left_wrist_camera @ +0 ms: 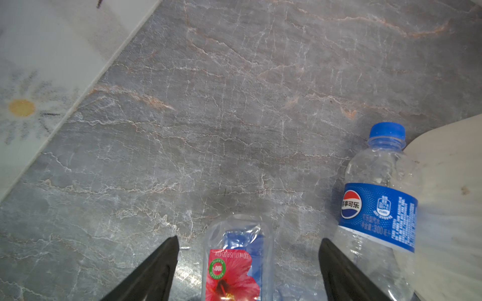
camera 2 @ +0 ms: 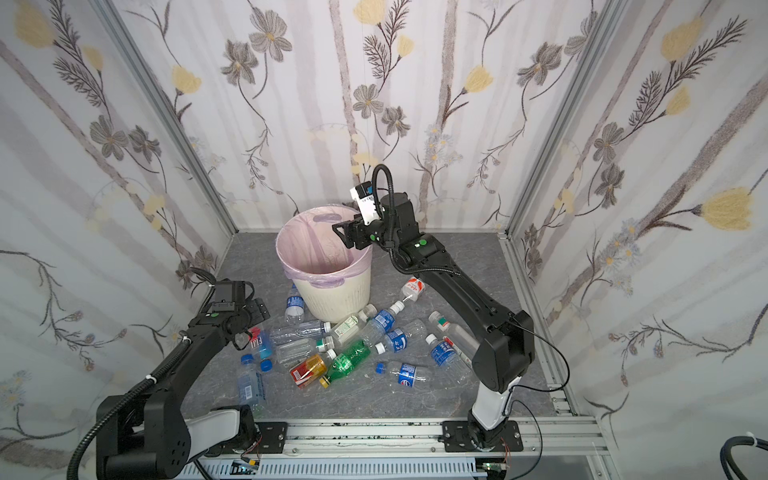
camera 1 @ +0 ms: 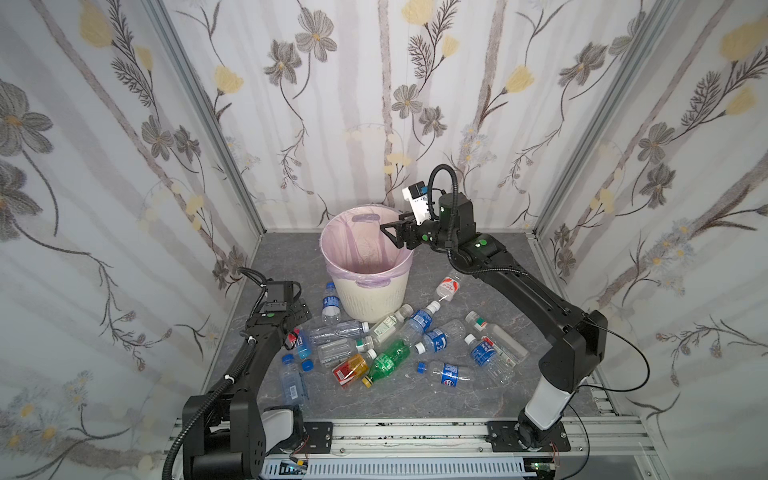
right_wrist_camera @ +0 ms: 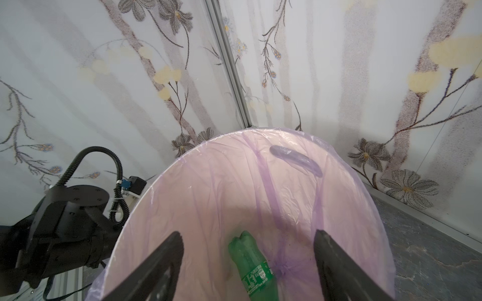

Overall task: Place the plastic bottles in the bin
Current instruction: 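Drop the green bottle into the bin while the left gripper grasps a clear bottle, then lift the clear bottle with the left gripper and carry it over the bin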

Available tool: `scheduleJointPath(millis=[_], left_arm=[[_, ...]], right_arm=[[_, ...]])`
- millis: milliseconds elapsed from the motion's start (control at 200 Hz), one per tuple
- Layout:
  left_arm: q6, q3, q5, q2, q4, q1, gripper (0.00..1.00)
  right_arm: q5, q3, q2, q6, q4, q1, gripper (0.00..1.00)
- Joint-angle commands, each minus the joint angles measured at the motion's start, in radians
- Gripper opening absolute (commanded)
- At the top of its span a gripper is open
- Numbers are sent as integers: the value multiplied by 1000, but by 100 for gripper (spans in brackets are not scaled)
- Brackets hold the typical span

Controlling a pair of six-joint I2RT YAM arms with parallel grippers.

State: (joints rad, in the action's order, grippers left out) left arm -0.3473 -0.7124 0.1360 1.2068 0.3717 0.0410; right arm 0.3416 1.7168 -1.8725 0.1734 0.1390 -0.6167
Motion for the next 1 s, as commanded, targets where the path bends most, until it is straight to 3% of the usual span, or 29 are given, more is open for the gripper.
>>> scheduleJointPath(millis=[0, 480, 994], left_arm=[[2, -5, -27, 15, 9, 0, 85], [1, -19, -48, 139, 27, 0, 80], [-18, -45, -41, 258, 54, 0, 65]], right_arm=[[-13, -89, 91, -12, -113, -1, 82], [-163, -538, 449, 12, -204, 58, 85], [-170, -658, 536, 60, -262, 136, 84]])
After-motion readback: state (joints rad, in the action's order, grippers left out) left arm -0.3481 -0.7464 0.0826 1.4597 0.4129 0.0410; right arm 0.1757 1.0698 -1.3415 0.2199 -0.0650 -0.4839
